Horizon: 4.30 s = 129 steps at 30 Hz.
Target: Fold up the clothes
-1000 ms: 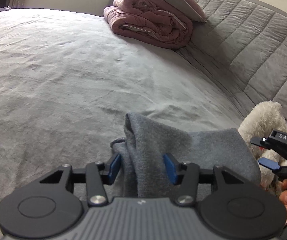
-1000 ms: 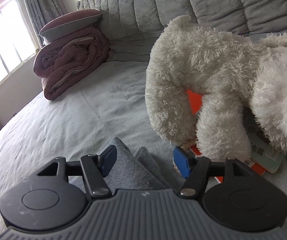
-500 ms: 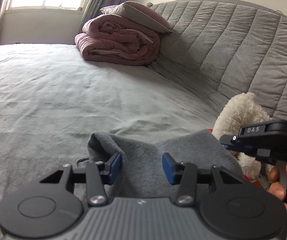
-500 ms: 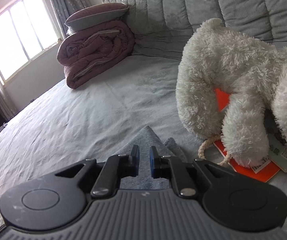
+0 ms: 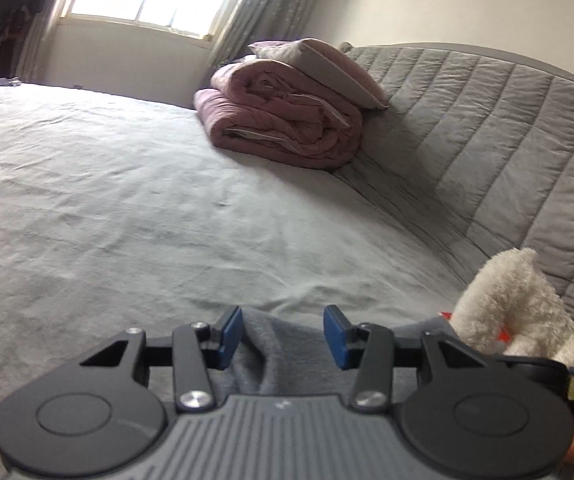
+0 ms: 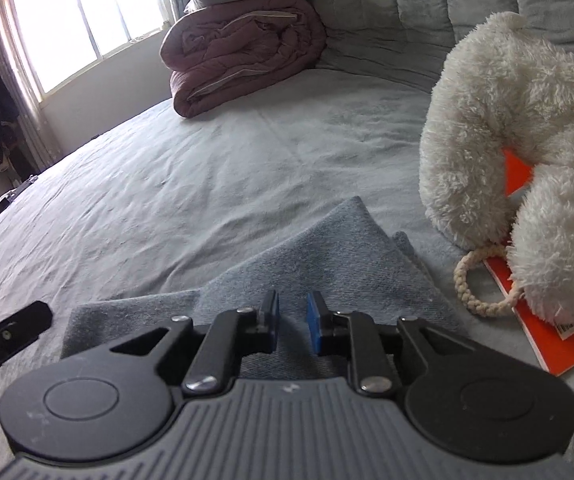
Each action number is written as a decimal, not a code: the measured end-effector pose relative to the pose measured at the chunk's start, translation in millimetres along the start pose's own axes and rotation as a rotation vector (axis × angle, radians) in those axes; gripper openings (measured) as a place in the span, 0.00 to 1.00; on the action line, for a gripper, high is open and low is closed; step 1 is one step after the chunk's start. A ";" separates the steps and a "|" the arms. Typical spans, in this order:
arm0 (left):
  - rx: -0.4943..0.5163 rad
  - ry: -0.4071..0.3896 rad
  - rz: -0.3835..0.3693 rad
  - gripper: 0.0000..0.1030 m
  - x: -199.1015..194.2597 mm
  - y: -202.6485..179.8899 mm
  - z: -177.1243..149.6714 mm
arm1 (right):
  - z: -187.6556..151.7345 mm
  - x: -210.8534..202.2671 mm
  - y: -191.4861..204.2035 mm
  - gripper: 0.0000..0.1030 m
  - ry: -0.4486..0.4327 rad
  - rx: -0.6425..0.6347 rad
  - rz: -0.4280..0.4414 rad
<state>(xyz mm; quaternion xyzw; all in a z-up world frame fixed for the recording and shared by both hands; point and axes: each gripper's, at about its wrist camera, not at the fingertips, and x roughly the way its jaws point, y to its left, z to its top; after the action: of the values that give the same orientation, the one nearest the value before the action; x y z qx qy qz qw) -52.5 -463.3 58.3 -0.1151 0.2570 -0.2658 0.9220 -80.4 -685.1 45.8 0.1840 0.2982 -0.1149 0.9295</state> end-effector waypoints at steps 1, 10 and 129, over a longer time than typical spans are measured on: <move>0.028 0.011 -0.030 0.44 3.3 -6.6 -4.3 | 0.0 -0.1 4.2 0.21 0.000 -0.015 0.012; 0.125 0.054 0.077 0.38 32.2 7.1 -35.2 | -8.6 7.7 14.6 0.20 0.033 -0.115 0.040; 0.302 0.058 0.129 0.77 -157.4 44.7 15.5 | -79.7 -112.6 91.5 0.50 -0.100 0.107 -0.283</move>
<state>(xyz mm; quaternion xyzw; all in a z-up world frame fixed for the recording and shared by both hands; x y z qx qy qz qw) -139.3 -338.5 120.7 0.0493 0.2475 -0.2451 0.9361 -181.3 -557.8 77.9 0.1833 0.2681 -0.2694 0.9066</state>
